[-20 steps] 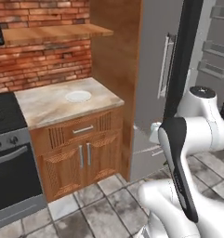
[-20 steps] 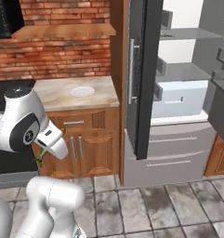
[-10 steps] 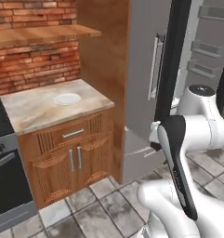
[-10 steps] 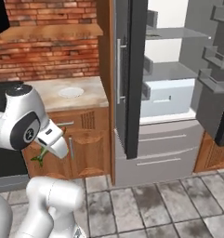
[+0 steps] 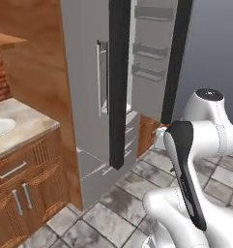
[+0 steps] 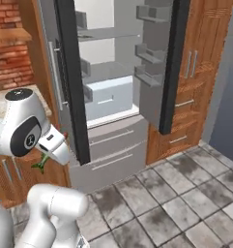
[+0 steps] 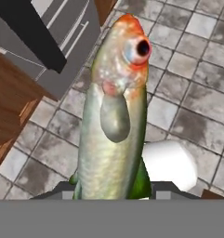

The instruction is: Place the fish on the counter behind the older fish on the same shelf of the fridge to maintain FIFO order. Close the fridge door when finished.

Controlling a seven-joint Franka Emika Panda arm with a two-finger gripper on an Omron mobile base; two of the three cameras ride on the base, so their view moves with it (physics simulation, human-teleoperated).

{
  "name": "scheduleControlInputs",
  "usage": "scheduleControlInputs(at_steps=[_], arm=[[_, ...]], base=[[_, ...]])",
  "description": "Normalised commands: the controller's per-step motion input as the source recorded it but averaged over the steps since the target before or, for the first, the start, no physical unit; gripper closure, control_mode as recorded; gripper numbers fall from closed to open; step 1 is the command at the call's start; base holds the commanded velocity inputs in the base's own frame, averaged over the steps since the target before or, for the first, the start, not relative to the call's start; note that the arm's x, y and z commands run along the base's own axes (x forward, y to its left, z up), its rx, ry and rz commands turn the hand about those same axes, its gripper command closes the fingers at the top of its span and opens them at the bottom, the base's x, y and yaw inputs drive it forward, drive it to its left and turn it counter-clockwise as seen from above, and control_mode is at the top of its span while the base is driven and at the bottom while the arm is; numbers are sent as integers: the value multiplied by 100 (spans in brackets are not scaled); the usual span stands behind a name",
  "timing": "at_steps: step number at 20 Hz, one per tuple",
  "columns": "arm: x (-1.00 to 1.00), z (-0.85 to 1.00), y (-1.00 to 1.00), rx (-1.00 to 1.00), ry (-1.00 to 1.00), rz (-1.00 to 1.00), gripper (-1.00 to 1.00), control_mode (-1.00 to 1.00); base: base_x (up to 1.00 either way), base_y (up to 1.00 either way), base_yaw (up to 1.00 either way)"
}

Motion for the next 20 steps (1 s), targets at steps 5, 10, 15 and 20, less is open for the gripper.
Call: scheduleControlInputs(at_steps=[5, 10, 15, 20], arm=[[0, 0, 0, 0, 0, 0, 100, 100], [0, 0, 0, 0, 0, 0, 100, 100], [0, 0, 0, 0, 0, 0, 100, 100], [0, 0, 0, 0, 0, 0, 100, 100]], base=[[5, -20, -66], [49, -22, -37], [96, 0, -1], [94, 0, 16]])
